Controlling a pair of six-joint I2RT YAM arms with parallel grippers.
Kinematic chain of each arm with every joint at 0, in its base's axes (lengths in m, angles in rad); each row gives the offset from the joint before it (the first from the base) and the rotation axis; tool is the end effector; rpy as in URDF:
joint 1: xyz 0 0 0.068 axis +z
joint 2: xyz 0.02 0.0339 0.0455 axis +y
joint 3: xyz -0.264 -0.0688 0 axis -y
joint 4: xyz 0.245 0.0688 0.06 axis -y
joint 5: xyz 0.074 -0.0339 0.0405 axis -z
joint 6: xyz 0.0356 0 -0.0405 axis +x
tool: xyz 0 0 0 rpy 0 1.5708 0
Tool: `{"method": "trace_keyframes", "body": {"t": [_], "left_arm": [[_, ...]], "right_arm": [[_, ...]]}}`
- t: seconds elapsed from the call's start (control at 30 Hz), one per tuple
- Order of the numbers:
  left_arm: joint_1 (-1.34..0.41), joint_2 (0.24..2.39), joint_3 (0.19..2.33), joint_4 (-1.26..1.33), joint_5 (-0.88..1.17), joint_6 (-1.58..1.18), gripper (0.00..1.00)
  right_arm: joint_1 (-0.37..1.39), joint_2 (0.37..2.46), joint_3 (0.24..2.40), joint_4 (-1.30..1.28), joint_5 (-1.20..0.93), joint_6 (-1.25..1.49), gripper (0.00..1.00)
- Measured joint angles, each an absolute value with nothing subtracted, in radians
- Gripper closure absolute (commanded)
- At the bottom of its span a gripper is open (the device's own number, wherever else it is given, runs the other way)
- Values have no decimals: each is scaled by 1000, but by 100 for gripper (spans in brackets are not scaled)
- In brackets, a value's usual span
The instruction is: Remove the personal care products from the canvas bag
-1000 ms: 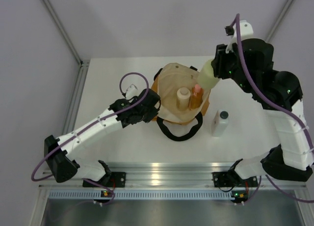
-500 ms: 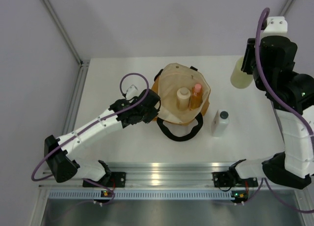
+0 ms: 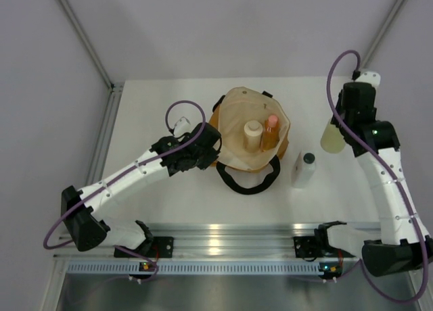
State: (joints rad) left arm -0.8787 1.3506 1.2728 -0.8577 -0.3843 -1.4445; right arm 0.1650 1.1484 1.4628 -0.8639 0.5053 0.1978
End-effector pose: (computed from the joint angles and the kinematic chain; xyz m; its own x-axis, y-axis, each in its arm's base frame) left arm 0.1856 -0.2030 0.3258 -0.6319 -0.6788 -0.3741 -0.4375 0.7109 -0.5507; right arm 0.2158 0.0185 0.4322 -0.4533 0.0988 -0.8858 0.3596 0.9297 -0.0803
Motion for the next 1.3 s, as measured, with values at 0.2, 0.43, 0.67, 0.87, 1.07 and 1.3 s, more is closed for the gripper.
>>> {"method": "trace_keyframes", "body": {"t": [0.2, 0.43, 0.67, 0.87, 1.07, 1.3], "left_arm": [[-879, 1351, 1273, -858, -384, -1444, 100], [-879, 1351, 1273, -858, -384, -1437, 100], [-879, 1357, 1282, -858, -383, -1428, 100], [-879, 1380, 1290, -859, -382, -1421, 100], [-879, 1384, 1292, -859, -382, -1419, 100], [-879, 1384, 1293, -860, -382, -1419, 100]], "right_arm": [[134, 1106, 1168, -683, 478, 216, 100], [134, 1029, 855, -418, 403, 216, 100], [134, 1031, 738, -301, 361, 194, 100], [134, 1031, 655, -113, 331, 171, 100], [134, 1055, 615, 17, 318, 143, 97], [134, 1068, 616, 58, 307, 137, 40]]}}
